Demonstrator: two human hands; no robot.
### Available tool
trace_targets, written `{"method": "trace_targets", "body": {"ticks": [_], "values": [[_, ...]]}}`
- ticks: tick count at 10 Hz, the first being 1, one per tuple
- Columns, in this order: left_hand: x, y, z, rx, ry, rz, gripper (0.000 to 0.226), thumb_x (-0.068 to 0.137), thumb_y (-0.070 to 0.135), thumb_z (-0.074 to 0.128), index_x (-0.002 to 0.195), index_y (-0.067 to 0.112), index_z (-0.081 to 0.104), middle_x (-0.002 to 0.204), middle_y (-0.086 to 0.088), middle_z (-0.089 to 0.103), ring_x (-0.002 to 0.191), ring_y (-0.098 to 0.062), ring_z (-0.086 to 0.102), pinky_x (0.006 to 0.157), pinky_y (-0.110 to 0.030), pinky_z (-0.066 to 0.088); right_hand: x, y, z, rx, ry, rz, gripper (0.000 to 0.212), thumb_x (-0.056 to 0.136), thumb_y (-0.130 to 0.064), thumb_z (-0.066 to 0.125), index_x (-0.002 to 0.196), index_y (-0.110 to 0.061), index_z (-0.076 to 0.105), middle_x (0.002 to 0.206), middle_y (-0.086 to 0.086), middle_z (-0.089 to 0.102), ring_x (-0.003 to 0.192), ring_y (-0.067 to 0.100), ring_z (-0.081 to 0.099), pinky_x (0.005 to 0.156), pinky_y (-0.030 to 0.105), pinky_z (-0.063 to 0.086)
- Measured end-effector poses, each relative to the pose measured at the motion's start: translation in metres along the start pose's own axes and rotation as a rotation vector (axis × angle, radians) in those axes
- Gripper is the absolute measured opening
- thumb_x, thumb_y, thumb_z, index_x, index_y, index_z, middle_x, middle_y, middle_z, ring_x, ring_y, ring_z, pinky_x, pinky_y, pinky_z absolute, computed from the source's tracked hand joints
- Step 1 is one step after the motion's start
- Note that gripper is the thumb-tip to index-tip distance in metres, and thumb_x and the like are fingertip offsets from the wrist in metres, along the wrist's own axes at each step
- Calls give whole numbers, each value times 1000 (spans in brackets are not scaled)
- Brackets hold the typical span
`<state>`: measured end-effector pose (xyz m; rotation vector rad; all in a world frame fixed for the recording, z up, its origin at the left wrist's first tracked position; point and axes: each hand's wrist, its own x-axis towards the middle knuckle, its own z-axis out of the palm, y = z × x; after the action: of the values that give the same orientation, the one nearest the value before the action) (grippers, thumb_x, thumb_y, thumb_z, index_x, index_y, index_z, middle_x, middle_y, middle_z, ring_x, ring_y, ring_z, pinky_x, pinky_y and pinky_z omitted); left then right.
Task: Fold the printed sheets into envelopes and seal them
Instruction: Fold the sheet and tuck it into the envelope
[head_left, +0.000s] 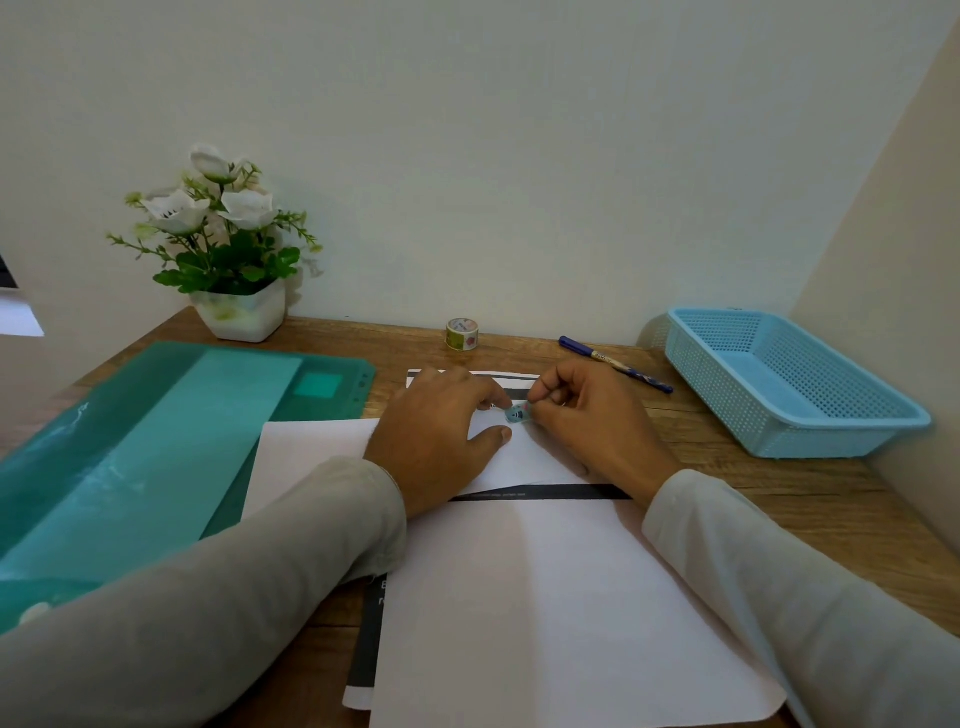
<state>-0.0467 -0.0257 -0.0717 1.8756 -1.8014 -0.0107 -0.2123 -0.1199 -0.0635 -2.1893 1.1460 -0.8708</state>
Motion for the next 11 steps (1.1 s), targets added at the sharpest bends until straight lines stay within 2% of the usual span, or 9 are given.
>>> {"method": "trace_targets", "body": {"ticks": [1, 5, 7, 8, 9, 11], "values": [[1, -1, 1, 22, -18, 2, 36, 96, 51, 52, 127, 35, 62, 134, 8, 58, 124, -16, 46, 109, -41, 39, 0, 0, 1, -9, 1, -15, 12, 89, -15, 73, 86, -26, 73, 82, -8, 70, 79, 11, 65, 73, 27, 56], [3, -3, 2, 41, -34, -8, 37, 97, 52, 51, 126, 34, 66, 133, 9, 58, 122, -14, 45, 107, -36, 39, -2, 0, 1, -66, -6, -67, 12, 89, -16, 71, 87, -28, 72, 83, -10, 70, 80, 8, 65, 74, 28, 57], [3, -2, 2, 51, -46, -10, 37, 97, 51, 50, 126, 35, 66, 133, 9, 58, 123, -14, 44, 107, -37, 39, -3, 0, 2, -124, -22, -77, 7, 91, -19, 71, 92, -25, 73, 87, -9, 70, 79, 8, 62, 69, 22, 49], [3, -1, 1, 62, -55, -18, 37, 97, 51, 51, 126, 35, 65, 134, 9, 57, 124, -14, 44, 108, -36, 38, -5, -2, 1, -238, -35, -92, 4, 93, -25, 70, 94, -26, 73, 89, -9, 68, 77, 8, 58, 65, 20, 42], [3, -1, 0, 58, -57, -15, 37, 97, 51, 51, 126, 34, 66, 133, 9, 58, 122, -14, 44, 106, -35, 39, -5, -1, -3, -262, -17, -79, 6, 94, -26, 69, 94, -27, 74, 90, -9, 69, 74, 6, 56, 63, 19, 40], [3, -1, 1, 62, -67, -13, 38, 97, 52, 49, 126, 34, 66, 134, 10, 58, 122, -13, 44, 106, -33, 39, -8, 3, -11, -234, 18, -93, 15, 96, -18, 65, 107, -25, 73, 102, -7, 69, 75, 3, 54, 69, 16, 42]]}}
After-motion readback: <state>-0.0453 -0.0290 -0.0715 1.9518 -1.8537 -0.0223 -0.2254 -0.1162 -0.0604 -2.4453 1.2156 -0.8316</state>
